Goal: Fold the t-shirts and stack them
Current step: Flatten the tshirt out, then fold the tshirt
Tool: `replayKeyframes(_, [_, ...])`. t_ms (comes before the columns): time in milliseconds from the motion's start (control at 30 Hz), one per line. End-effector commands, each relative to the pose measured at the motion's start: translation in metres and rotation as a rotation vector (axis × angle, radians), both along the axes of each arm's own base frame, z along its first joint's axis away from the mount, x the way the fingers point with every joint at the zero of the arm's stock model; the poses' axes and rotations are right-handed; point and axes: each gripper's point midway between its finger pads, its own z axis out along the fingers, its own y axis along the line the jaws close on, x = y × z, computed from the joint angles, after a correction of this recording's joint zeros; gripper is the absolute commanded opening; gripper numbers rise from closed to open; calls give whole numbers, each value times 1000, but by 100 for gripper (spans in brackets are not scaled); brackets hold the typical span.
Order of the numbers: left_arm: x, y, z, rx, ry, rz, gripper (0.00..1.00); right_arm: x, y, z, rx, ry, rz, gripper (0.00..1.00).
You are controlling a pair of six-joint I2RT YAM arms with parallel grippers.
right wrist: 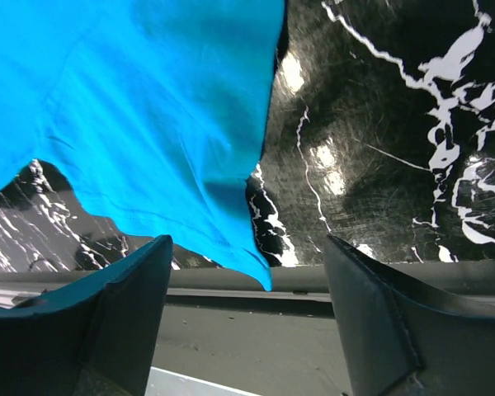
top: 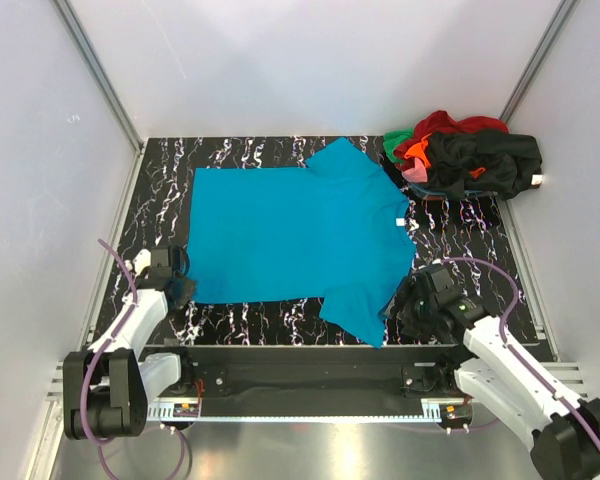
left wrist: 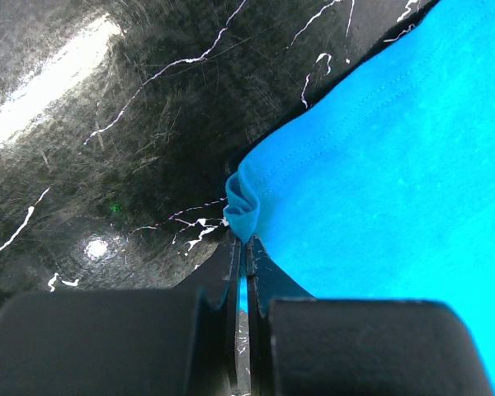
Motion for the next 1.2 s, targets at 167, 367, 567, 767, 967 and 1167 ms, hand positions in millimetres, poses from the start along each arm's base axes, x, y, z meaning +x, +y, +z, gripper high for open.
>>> replayKeyframes(167, [5, -1, 6, 5, -34, -20, 0, 2, 18, 1, 9, 50, 90, 76])
replayKeyframes(367, [5, -1, 8, 6, -46, -22, 0, 2, 32, -2, 29, 75, 151, 71])
replayKeyframes(567, [5, -1, 9, 8, -52, -27, 0, 0, 43, -11, 4, 107, 205, 55])
replayKeyframes(767, [4, -1, 11, 6, -69, -31, 0, 1, 46, -15, 5, 104, 199, 9])
replayKeyframes(967, [6, 0, 40, 37, -130, -80, 0, 17, 48, 22, 31, 0, 156, 0])
replayKeyframes(1167, [17, 0, 86, 53, -237, -93, 0, 62, 51, 96, -40, -170, 178, 0])
